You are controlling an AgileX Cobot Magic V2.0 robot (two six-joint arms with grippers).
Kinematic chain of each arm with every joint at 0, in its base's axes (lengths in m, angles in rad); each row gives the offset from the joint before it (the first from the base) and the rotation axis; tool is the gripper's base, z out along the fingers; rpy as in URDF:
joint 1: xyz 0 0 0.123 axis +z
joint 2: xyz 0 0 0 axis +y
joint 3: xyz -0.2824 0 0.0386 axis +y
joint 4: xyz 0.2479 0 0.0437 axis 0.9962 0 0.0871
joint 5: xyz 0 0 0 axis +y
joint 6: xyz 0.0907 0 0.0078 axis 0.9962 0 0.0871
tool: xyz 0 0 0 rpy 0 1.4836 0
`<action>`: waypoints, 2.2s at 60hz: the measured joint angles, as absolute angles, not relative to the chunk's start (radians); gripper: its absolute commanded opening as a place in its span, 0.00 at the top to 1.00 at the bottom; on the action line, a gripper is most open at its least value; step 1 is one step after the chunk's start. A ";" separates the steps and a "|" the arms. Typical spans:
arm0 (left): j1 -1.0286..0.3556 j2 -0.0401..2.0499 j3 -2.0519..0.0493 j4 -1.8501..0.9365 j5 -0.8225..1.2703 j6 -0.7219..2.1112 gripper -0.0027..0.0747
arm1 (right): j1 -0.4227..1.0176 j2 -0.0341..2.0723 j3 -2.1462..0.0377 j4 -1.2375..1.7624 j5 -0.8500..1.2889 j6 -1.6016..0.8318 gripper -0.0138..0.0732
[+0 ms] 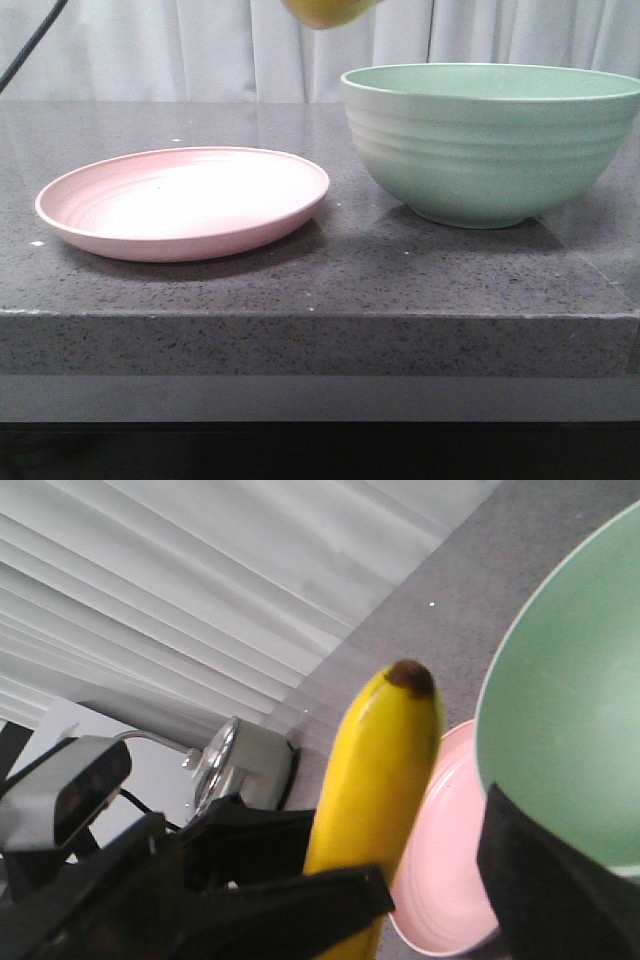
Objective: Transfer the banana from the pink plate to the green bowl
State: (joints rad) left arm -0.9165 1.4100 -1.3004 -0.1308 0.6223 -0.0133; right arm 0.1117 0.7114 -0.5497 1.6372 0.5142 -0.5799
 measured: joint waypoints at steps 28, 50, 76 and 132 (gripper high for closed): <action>-0.922 1.410 -1.300 -0.138 0.622 -0.013 0.77 | 0.112 0.976 -0.578 1.782 0.699 -0.796 0.14; -0.922 1.410 -1.300 -0.138 0.622 -0.013 0.77 | 0.112 1.096 -0.691 1.782 0.826 -0.820 0.23; -0.922 1.400 -1.305 -0.138 0.617 -0.013 0.34 | 0.112 1.121 -0.701 1.769 0.853 -0.826 0.63; -0.923 1.401 -1.305 -0.138 0.622 -0.013 0.31 | 0.113 1.445 -1.175 1.114 0.529 -0.960 0.63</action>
